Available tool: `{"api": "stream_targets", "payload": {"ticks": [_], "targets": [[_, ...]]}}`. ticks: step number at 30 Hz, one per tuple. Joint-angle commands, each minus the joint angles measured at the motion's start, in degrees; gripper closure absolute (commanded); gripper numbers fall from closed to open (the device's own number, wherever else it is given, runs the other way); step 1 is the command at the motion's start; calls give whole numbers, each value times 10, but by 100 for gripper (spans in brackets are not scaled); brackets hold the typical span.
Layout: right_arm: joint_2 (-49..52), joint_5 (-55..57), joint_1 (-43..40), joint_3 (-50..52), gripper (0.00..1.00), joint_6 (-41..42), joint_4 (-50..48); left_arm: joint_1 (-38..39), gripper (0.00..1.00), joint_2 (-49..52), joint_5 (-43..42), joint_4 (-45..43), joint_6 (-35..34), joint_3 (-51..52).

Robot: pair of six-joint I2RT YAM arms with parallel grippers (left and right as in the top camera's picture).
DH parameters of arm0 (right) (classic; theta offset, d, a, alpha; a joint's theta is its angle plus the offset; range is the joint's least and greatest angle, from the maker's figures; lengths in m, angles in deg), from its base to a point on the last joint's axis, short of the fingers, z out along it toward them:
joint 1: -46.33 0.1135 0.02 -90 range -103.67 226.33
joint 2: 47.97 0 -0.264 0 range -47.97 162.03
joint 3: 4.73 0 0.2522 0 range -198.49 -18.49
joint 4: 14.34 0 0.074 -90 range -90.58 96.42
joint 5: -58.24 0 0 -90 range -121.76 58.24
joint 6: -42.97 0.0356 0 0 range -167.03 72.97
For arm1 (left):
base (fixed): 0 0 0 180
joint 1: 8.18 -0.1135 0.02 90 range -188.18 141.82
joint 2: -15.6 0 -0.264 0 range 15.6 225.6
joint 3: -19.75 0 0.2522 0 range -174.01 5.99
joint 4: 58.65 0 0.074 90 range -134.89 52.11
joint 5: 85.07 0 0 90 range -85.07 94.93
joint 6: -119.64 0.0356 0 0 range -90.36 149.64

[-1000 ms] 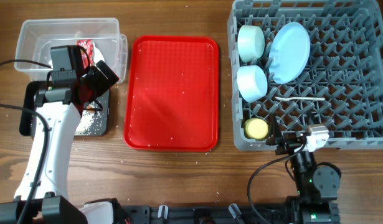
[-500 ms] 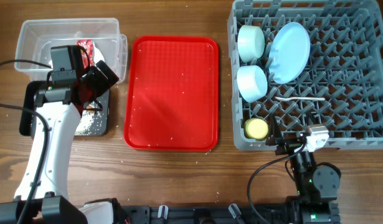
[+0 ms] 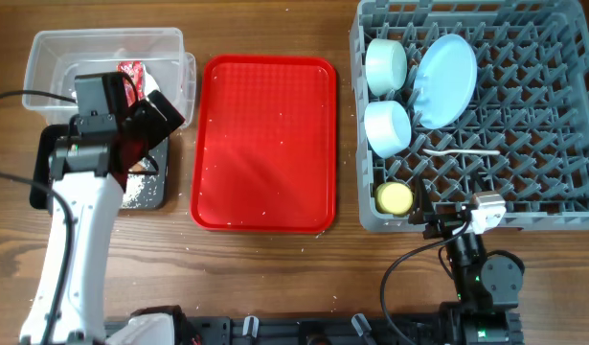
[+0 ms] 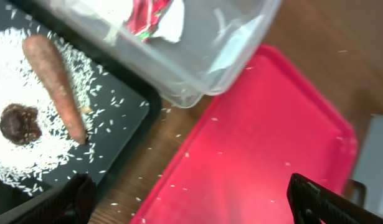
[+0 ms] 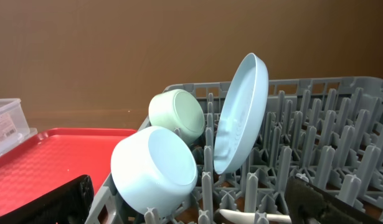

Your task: Sort waste into correct bins and load items into the dishwasher rack

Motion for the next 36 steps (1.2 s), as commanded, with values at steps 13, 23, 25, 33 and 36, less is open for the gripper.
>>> {"api": "stream_targets", "payload": {"ticks": [13,23,25,33,36], "targets": [[-7,3,2,2,0,4,0,17,0,-375,33,-183,98,197],[-7,3,2,2,0,4,0,17,0,-659,-21,-472,170,560],[-7,3,2,2,0,4,0,17,0,-694,-21,-472,170,589],[-7,3,2,2,0,4,0,29,0,-758,-26,-452,187,645],[-7,3,2,2,0,4,0,29,0,-758,-26,-417,187,646]]}}
